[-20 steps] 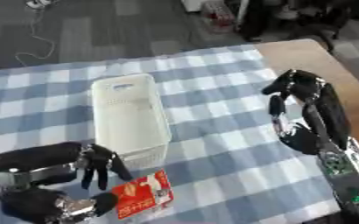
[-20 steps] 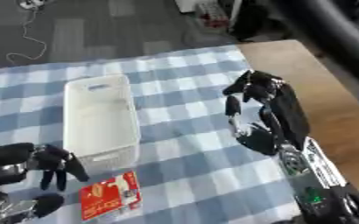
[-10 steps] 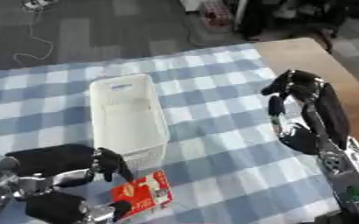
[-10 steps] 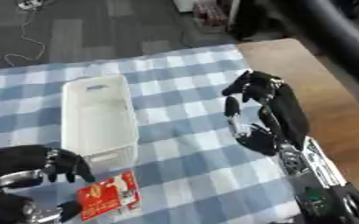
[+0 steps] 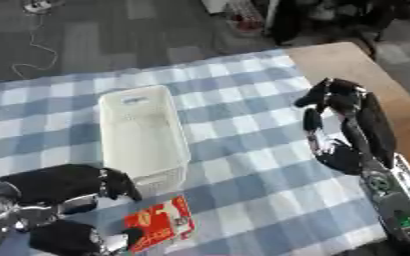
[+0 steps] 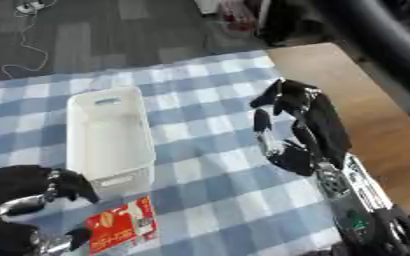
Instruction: Pick up objects on the table and place them in the box.
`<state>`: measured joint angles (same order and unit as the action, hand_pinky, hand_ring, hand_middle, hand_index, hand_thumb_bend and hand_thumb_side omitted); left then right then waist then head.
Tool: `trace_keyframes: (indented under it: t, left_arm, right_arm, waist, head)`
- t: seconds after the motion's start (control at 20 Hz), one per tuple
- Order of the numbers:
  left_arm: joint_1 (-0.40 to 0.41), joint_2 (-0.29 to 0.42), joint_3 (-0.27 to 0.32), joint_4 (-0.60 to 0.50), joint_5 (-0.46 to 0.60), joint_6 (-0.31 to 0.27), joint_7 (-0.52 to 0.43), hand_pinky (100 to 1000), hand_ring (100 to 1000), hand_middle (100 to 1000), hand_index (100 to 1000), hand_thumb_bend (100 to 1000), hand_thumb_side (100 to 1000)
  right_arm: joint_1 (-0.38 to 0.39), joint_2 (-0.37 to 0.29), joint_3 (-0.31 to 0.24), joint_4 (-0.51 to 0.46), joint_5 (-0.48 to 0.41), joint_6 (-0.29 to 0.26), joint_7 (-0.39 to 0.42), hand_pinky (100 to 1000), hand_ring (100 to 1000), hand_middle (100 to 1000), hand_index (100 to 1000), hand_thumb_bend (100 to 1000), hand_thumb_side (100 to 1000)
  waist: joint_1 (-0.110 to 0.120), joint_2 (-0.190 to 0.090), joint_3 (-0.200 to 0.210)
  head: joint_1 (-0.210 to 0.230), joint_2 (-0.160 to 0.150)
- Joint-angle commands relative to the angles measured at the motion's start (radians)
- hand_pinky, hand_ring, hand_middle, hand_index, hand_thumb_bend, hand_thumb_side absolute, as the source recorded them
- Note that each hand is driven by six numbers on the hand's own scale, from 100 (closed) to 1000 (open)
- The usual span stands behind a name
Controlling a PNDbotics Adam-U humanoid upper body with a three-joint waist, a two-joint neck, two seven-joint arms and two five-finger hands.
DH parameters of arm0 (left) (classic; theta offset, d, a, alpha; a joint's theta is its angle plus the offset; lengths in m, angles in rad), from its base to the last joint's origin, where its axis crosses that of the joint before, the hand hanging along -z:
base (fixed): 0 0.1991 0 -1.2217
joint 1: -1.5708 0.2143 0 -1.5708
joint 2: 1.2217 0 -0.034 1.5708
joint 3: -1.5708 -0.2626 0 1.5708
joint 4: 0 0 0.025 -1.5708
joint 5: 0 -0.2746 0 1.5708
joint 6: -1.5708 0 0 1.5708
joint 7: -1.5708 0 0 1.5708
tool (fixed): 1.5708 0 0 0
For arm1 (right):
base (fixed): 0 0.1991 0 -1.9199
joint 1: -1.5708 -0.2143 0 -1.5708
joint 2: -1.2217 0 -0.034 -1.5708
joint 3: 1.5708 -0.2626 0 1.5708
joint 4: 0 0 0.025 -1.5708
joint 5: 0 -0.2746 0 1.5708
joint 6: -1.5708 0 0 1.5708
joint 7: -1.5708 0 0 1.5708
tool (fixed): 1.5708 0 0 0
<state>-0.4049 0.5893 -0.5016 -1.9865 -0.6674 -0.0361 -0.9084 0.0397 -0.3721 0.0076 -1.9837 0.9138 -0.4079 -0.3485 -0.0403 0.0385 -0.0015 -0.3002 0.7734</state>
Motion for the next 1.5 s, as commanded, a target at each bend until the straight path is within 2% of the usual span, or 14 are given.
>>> trace_keyframes:
  t: [0.05, 0.15, 0.45, 1.0, 1.1, 1.15, 1.2, 1.25, 1.35, 1.5]
  left_arm:
    - [-0.02, 0.024, -0.011, -0.013, -0.003, 0.009, 0.001, 599, 720, 786, 876, 203, 1000]
    - [-0.024, 0.026, -0.026, -0.013, -0.003, 0.005, 0.001, 635, 736, 796, 888, 210, 1000]
    - [-0.031, 0.042, -0.054, -0.013, -0.034, -0.001, 0.001, 668, 758, 807, 890, 215, 1000]
    - [-0.04, 0.047, -0.062, 0.062, -0.115, -0.041, 0.001, 713, 788, 817, 894, 240, 1000]
    - [-0.042, 0.048, -0.065, 0.072, -0.132, -0.06, 0.001, 733, 800, 827, 902, 276, 1000]
    - [-0.043, 0.048, -0.066, 0.076, -0.141, -0.071, 0.001, 743, 806, 830, 903, 344, 1000]
    - [-0.044, 0.047, -0.067, 0.08, -0.147, -0.083, 0.001, 748, 809, 831, 904, 373, 1000]
    - [-0.045, 0.047, -0.069, 0.084, -0.154, -0.096, 0.001, 767, 821, 838, 909, 473, 1000]
    - [-0.048, 0.046, -0.072, 0.093, -0.163, -0.119, 0.001, 782, 830, 844, 912, 547, 1000]
    - [-0.052, 0.044, -0.078, 0.106, -0.171, -0.146, 0.001, 802, 845, 853, 919, 582, 1000]
  right_arm:
    - [-0.009, -0.027, 0.0, -0.016, -0.004, -0.005, 0.002, 337, 339, 490, 605, 100, 930]
    - [-0.011, -0.028, 0.002, -0.016, -0.005, -0.006, 0.003, 338, 340, 491, 608, 100, 929]
    - [-0.018, -0.032, 0.004, -0.016, -0.011, -0.01, 0.005, 338, 340, 491, 611, 100, 929]
    - [-0.023, -0.034, 0.004, -0.016, -0.019, -0.01, 0.008, 339, 340, 492, 615, 100, 929]
    - [-0.023, -0.035, 0.004, -0.016, -0.02, -0.01, 0.008, 339, 341, 493, 616, 100, 930]
    - [-0.023, -0.035, 0.004, -0.016, -0.02, -0.011, 0.009, 340, 341, 493, 616, 100, 930]
    - [-0.024, -0.035, 0.005, -0.016, -0.02, -0.011, 0.009, 340, 342, 493, 616, 100, 930]
    - [-0.024, -0.035, 0.005, -0.016, -0.02, -0.01, 0.009, 340, 342, 493, 616, 100, 930]
    - [-0.024, -0.035, 0.005, -0.016, -0.02, -0.01, 0.01, 341, 342, 493, 617, 100, 931]
    - [-0.025, -0.035, 0.005, -0.016, -0.02, -0.01, 0.01, 341, 342, 493, 617, 100, 929]
  waist:
    - [0.002, -0.01, -0.003]
    - [0.003, -0.01, -0.006]
    - [0.007, -0.008, -0.014]
    - [0.009, -0.009, -0.019]
    - [0.009, -0.009, -0.019]
    - [0.009, -0.009, -0.02]
    - [0.01, -0.009, -0.02]
    - [0.01, -0.009, -0.02]
    - [0.01, -0.009, -0.021]
    - [0.01, -0.009, -0.021]
  head:
    - [-0.01, -0.003]
    - [-0.007, -0.003]
    - [-0.005, -0.003]
    - [-0.013, -0.003]
    - [-0.013, -0.003]
    - [-0.013, -0.003]
    - [-0.013, -0.003]
    - [-0.013, -0.003]
    - [-0.013, -0.003]
    - [-0.013, -0.003]
